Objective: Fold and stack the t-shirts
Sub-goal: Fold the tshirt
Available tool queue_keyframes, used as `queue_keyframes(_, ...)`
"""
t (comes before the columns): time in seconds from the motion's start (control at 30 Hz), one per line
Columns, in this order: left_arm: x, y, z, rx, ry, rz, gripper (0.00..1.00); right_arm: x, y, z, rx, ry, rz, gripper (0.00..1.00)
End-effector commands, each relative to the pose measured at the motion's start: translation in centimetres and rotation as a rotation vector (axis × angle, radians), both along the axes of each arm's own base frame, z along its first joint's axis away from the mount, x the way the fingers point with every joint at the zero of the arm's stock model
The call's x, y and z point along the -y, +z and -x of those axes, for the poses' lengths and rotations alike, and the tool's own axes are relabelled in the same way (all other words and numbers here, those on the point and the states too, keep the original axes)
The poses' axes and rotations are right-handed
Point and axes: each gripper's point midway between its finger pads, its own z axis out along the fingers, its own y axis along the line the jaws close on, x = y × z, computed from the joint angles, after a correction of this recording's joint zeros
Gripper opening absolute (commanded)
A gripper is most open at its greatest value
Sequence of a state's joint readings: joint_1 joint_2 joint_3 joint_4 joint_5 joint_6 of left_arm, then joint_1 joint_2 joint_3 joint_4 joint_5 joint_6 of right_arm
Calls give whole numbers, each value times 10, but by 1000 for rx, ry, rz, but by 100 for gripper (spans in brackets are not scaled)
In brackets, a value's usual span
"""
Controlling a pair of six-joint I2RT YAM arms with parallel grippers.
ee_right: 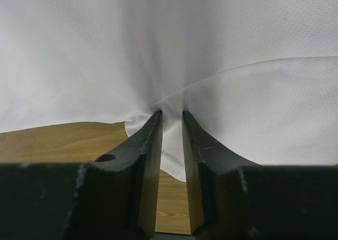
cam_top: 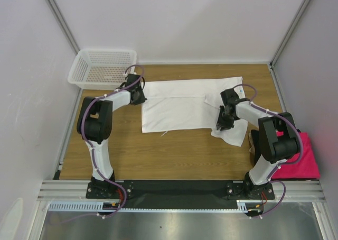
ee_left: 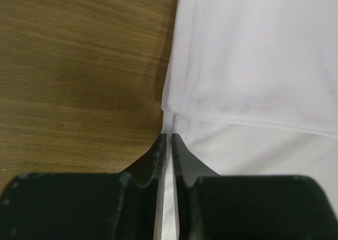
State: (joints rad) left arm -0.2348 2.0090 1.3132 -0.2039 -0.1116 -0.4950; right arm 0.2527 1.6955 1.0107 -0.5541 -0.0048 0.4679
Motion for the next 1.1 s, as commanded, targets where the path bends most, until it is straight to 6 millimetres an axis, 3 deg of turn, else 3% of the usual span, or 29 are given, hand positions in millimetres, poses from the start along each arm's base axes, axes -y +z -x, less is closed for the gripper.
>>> queue_keyframes(0.0, -12, 13, -11, 36, 59, -10, 12, 6, 7, 0, 25, -23, 20, 27)
queue_keyframes(0.37, -20, 12, -10, 34, 85, 6, 2, 9, 5, 6, 15, -36, 27, 26)
queue_keyframes(0.8, -9, 40, -17, 127, 20, 59, 21, 7, 6, 5, 19, -34, 19, 26)
queue_keyframes(1.07, -2, 42, -15, 128, -1, 82, 22, 6, 6, 4, 19, -34, 16, 26)
